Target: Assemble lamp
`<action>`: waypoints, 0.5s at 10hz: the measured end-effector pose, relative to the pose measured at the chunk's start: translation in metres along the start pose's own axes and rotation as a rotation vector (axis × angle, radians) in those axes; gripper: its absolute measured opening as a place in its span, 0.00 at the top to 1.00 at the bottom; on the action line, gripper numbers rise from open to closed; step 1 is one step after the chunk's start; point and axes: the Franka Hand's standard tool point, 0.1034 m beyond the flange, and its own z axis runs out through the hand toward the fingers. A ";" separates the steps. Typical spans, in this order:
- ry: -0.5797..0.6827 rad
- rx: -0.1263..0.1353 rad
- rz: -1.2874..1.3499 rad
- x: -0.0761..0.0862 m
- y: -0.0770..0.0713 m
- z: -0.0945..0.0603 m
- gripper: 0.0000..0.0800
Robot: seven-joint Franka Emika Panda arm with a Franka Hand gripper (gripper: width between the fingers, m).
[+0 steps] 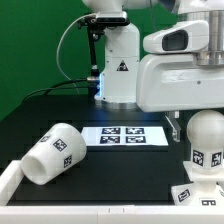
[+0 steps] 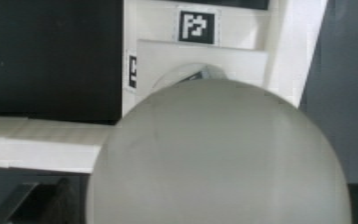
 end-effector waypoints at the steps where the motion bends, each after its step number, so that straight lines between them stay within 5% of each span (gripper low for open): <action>1: 0.000 0.000 0.008 0.000 0.000 0.000 0.28; 5: 0.001 0.001 0.179 0.000 0.002 0.000 0.29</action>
Offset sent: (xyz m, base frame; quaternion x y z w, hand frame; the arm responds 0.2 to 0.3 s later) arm 0.0000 0.0000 0.0000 0.0000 0.0000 0.1296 0.9916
